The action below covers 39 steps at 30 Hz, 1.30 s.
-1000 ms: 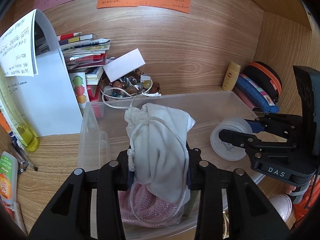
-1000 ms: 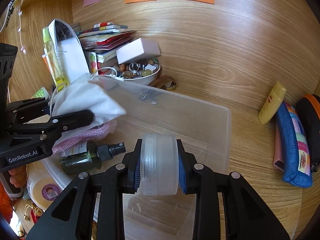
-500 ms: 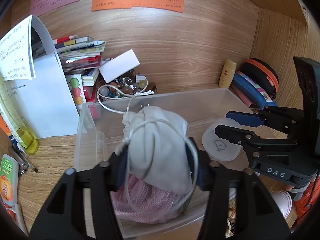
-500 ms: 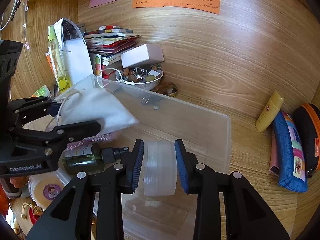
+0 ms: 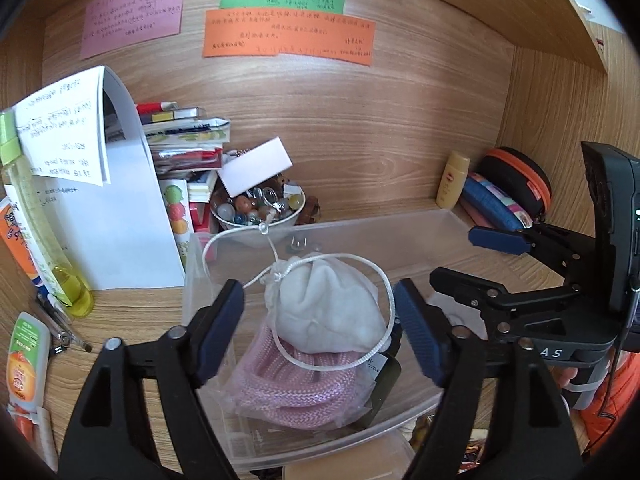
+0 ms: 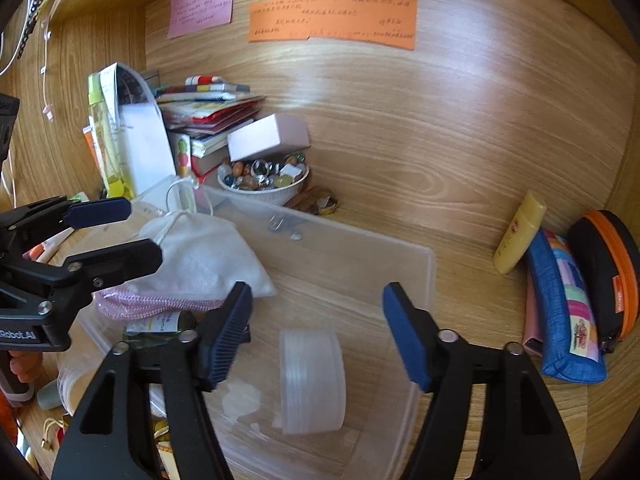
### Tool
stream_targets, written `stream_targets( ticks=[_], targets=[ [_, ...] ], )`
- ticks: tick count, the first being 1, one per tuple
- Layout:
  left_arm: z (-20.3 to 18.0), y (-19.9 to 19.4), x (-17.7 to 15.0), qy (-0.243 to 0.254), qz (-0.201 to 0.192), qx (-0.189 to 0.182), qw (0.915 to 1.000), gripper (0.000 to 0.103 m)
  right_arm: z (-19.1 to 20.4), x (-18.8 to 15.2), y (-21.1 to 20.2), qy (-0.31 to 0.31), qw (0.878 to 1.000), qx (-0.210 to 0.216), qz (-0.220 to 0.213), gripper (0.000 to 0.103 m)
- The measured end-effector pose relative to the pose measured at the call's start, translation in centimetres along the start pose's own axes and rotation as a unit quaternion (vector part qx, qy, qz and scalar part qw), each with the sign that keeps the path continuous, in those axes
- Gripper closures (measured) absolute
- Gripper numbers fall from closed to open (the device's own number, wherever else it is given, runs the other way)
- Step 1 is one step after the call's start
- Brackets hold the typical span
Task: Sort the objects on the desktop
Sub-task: 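Open left tool to drop pouch into box while right tool releases the container, then grasp the cream candle jar with left tool while right tool grasps pink round container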
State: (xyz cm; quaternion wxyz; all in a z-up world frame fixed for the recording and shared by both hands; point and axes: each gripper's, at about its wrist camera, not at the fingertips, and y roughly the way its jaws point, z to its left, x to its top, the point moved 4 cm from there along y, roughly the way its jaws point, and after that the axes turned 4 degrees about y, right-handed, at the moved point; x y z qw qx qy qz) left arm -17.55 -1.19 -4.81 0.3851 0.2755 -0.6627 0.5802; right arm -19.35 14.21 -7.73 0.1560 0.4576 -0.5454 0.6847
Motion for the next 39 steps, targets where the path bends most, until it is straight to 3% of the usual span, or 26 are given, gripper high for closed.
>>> stream_targets(
  ticks=[2,7,19,25,39],
  targets=[
    [0.1,-0.2,0.1,-0.003,-0.006,0.002,1.0000,0.009,-0.1,0.1,-0.3,0.001,1.000,0.001,-0.008,0.030],
    [-0.2,-0.3,0.2,0.009,-0.007,0.001,0.9999,0.008,-0.7,0.5,-0.7,0.011,1.000,0.009,-0.015,0.022],
    [0.1,-3.4,0.5,0.007,-0.004,0.010,0.9999,0.007,-0.8,1.0,-5.0,0.016,0.999,0.024,-0.042,0.020],
    [0.5,-5.8,-1.0,0.010,-0.001,0.028,0.9996,0.005,-0.6,-0.9,-7.9,0.005,0.998,0.028,-0.055,0.007],
    [0.7,-8.4,-5.7,0.014,0.039,0.056,0.9976,0.005,0.3,-6.3,-12.8,-0.044,0.998,0.013,-0.046,0.007]
  ],
)
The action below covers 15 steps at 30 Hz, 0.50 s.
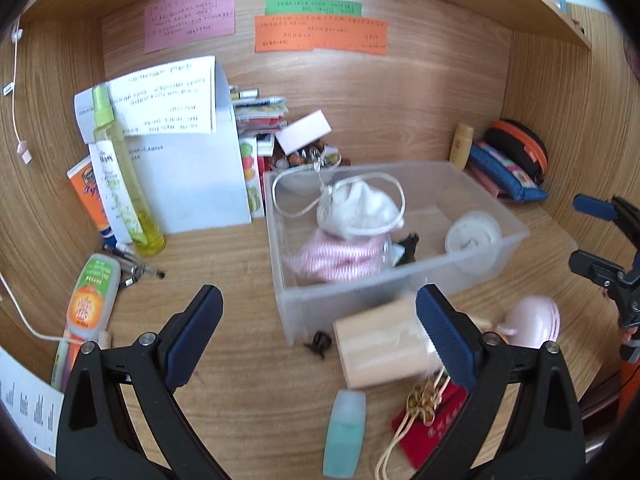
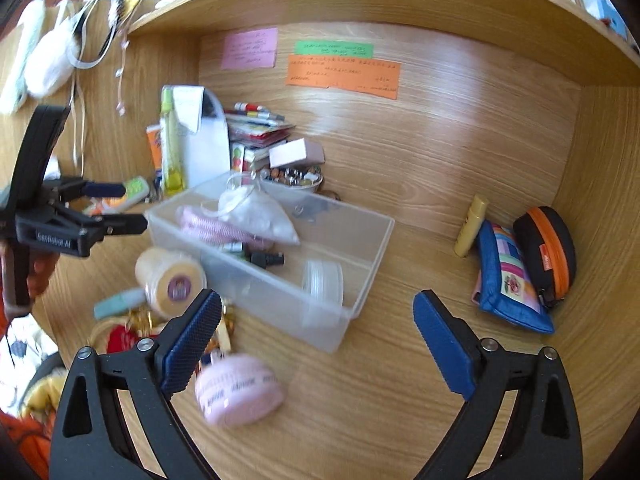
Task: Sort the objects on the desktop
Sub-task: 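Grasp the cream candle jar with left tool while right tool grasps pink round container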
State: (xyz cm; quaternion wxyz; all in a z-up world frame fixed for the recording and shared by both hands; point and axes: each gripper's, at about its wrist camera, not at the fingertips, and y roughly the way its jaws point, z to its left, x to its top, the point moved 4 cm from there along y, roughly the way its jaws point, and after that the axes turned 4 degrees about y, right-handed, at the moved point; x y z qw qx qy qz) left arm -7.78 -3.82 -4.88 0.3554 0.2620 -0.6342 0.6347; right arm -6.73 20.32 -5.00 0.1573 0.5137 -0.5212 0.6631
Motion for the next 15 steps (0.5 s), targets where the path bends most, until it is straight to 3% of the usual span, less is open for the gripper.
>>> stream_targets(
  ticks=[9,15],
  targets=[
    [-1.9,0.1,-2.3,0.006,0.025,-0.022,0.9994,0.005,1.1,-2.8,-0.1,-0.024,0.999,0.014,0.031,0.007],
    [-3.3,1.3,-2.9,0.011,0.038,-0.040,0.9984,0.005,2.6,-3.7,0.8,-0.021,0.997,0.054,0.047,0.007]
  ],
)
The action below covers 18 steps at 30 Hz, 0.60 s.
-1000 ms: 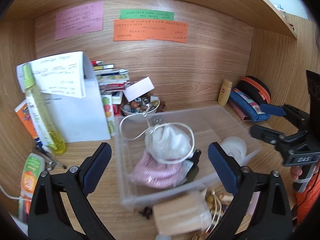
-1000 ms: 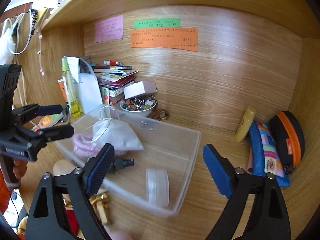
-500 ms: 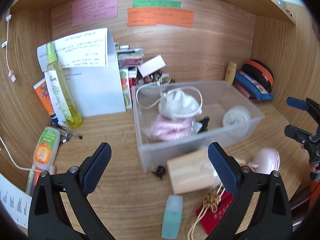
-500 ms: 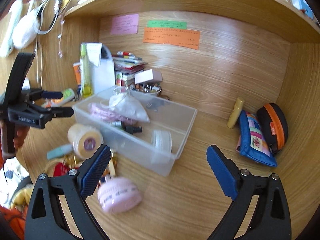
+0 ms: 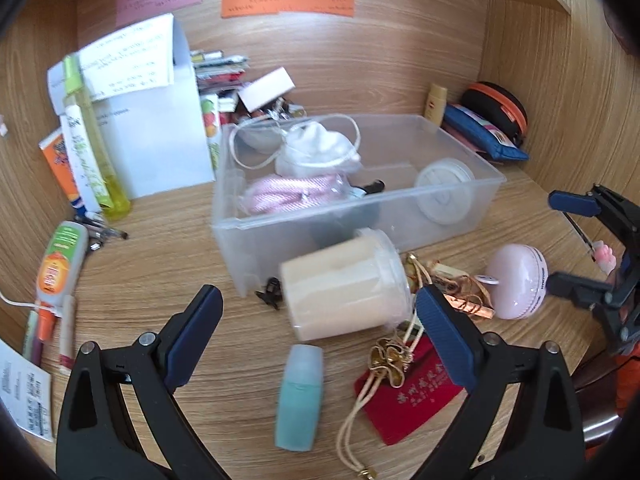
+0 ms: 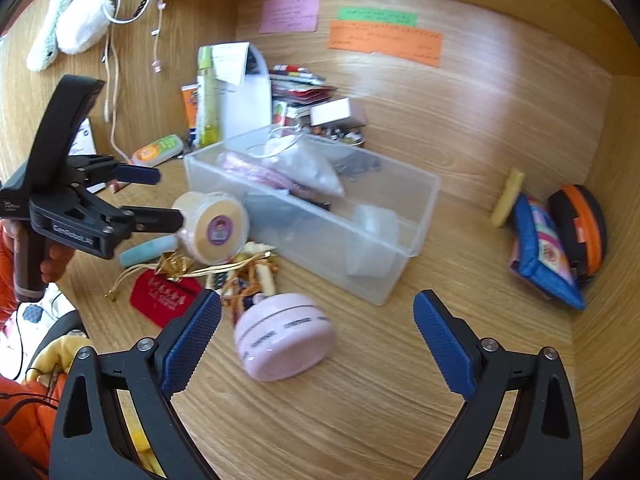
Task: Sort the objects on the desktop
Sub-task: 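Grasp the cream candle jar with left tool while right tool grasps pink round container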
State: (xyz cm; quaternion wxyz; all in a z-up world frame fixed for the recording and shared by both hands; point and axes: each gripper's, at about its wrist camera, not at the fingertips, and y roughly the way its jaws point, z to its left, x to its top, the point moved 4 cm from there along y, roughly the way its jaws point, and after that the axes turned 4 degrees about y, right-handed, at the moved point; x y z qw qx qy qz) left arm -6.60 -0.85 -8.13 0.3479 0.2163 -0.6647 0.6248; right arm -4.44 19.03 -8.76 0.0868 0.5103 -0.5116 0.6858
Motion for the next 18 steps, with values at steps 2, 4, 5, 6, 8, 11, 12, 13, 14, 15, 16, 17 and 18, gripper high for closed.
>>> stream_targets(
  ticks=[2,4,5,6,8,11,12,13,14,15,16,17,18],
  targets=[
    [-0.1,0.9,-0.2,-0.001,0.012,-0.002,0.9999,0.005,0.3,-0.4,0.8,-0.003,1.000,0.002,0.008,0.007],
    [-0.1,1.7,-0.3,-0.008,0.026,-0.014,0.9995,0.004,0.5,-0.9,1.8,-0.004,1.000,0.003,0.026,0.007],
    [0.0,2.1,-0.4,-0.014,0.032,-0.019,0.9992,0.004,0.4,-1.2,2.3,-0.001,0.999,0.005,0.034,0.007],
    [0.0,2.4,-0.4,-0.021,0.038,-0.024,0.9988,0.004,0.4,-1.4,2.7,0.002,0.999,0.008,0.041,0.007],
    [0.1,2.9,-0.5,-0.029,0.046,-0.029,0.9981,0.004,0.3,-1.7,3.2,0.007,0.999,0.012,0.049,0.007],
    [0.1,3.5,-0.5,-0.037,0.051,-0.032,0.9975,0.004,0.0,-1.9,3.7,0.018,0.998,0.019,0.060,0.009],
    [0.1,3.6,-0.5,-0.039,0.052,-0.033,0.9973,0.004,-0.1,-1.9,3.8,0.023,0.998,0.025,0.062,0.011],
    [0.1,3.8,-0.5,-0.043,0.052,-0.035,0.9971,0.004,0.0,-1.9,3.8,0.024,0.997,0.028,0.063,0.016],
    [0.1,3.9,-0.4,-0.046,0.052,-0.037,0.9969,0.004,0.0,-2.0,4.0,0.025,0.997,0.030,0.066,0.019],
    [0.1,4.0,-0.4,-0.050,0.052,-0.044,0.9964,0.004,0.1,-2.1,4.1,0.026,0.997,0.034,0.069,0.024],
    [0.1,4.2,-0.2,-0.054,0.054,-0.054,0.9956,0.004,0.1,-2.1,4.2,0.027,0.996,0.037,0.071,0.028],
    [0.0,4.3,-0.1,-0.057,0.056,-0.062,0.9948,0.004,0.2,-2.2,4.2,0.026,0.996,0.040,0.073,0.030],
    [-0.1,4.5,0.0,-0.062,0.057,-0.070,0.9939,0.004,0.3,-2.2,4.2,0.027,0.996,0.043,0.073,0.032]
  ],
)
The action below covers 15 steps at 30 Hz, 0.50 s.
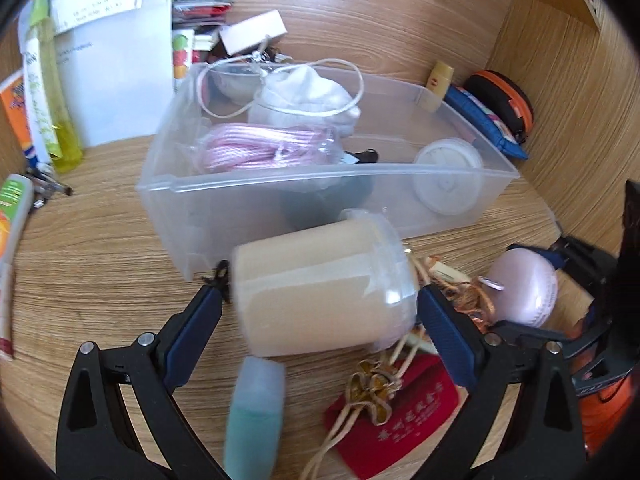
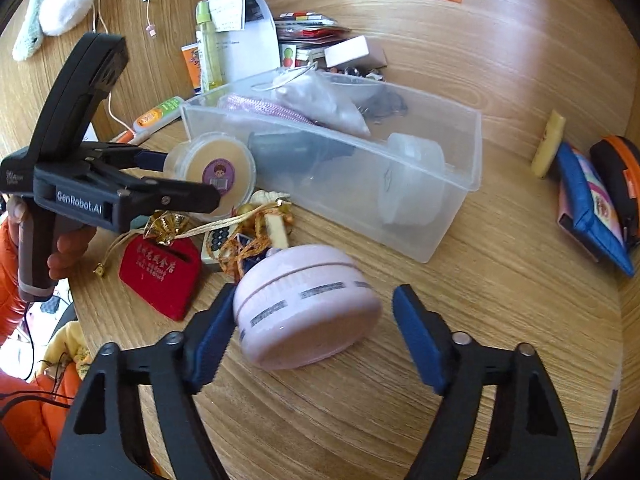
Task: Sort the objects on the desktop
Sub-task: 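Grasp the cream candle jar with left tool while right tool grasps pink round container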
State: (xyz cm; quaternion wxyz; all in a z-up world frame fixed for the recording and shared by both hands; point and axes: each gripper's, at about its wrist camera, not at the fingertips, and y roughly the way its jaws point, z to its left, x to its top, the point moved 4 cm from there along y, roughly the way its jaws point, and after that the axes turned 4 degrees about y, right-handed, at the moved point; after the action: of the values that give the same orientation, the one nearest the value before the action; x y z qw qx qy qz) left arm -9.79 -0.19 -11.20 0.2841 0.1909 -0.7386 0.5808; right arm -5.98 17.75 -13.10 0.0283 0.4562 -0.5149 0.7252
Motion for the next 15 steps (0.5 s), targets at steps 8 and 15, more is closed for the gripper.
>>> stream_targets(
  ticks=[8,15],
  targets=[
    [-0.73,0.47,0.29,-0.003,-0.002,0.008,1.0000,0.024,-0.05,-0.20,-0.02,0.000,1.000,-0.001,-0.005,0.040],
    [-0.56,0.57,0.10,0.006,-0.012,0.024,0.9996,0.033,-0.73,-0.37,-0.74,0.006,1.000,-0.002,-0.013,0.040]
  ],
)
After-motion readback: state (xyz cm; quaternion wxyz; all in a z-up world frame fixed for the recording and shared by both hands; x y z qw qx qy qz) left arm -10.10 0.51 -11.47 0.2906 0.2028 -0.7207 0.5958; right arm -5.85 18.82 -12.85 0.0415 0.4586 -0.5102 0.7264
